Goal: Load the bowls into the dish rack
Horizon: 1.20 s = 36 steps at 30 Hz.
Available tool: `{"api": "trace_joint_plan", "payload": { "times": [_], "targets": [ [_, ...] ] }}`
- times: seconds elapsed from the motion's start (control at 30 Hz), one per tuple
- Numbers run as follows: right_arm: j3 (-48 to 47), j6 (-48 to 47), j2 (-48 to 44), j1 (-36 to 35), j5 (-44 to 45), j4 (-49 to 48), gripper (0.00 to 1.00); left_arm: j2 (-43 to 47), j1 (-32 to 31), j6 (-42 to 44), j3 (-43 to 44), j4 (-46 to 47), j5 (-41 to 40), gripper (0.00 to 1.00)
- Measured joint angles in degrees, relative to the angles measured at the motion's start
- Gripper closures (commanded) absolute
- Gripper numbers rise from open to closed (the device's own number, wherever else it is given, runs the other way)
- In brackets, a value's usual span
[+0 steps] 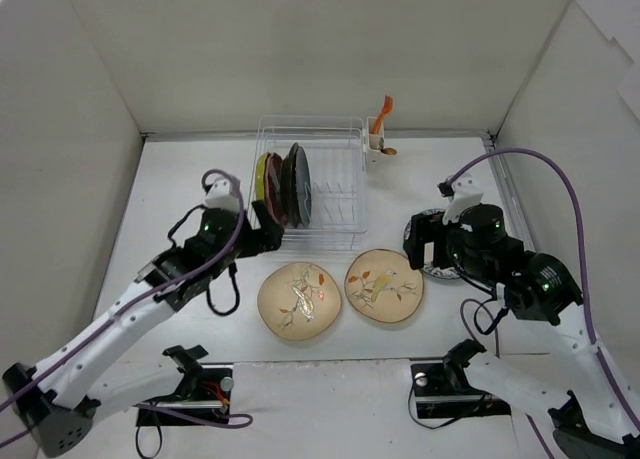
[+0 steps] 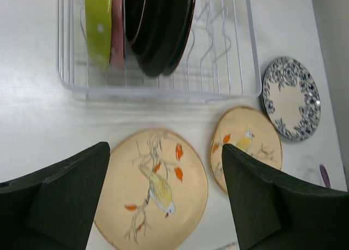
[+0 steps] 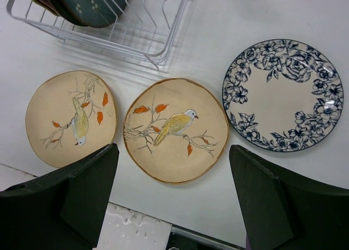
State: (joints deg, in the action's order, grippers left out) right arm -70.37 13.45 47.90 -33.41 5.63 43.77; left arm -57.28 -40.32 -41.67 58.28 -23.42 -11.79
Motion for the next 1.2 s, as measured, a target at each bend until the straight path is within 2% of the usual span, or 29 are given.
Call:
{"api": "trace_joint_plan", "payload": {
  "times": [0.23,0.43,0.7,0.73,1.0,1.1,1.13,1.2],
  "targets": [
    [2.8,-0.1,1.2,0.1,-4.1,-2.2,0.21,18.5,-0.2,-11.5,-23.8,0.7,5.4,0.28],
    [4.1,-0.3,3.0,0.1,-6.6,-3.7,0.21,24.3,-0.5,-18.9,-37.7,1.4,8.7,0.33],
    [4.2,-0.5,3.9,0.1,-8.1,-5.3,0.21,24.0,-0.5,-23.7,-46.2,6.5,11.9,0.36],
    [4.3,-0.5,4.0,0.1,-8.2,-5.5,0.21,23.5,-0.5,-24.1,-47.1,7.5,12.3,0.4],
    [5.2,-0.3,4.0,0.3,-8.7,-6.4,0.21,16.3,-0.5,-27.9,-51.1,23.3,16.4,0.51],
    [5.5,-0.2,4.0,0.3,-9.0,-6.5,0.22,12.4,-0.5,-29.2,-52.5,30.2,17.4,0.59],
    [5.6,0.0,4.0,0.4,-9.1,-6.6,0.21,11.2,-0.5,-29.6,-52.7,31.7,17.7,0.68],
    [5.9,0.0,4.0,0.4,-9.1,-6.8,0.22,8.8,-0.5,-30.1,-53.1,34.2,17.9,0.77]
  ]
}}
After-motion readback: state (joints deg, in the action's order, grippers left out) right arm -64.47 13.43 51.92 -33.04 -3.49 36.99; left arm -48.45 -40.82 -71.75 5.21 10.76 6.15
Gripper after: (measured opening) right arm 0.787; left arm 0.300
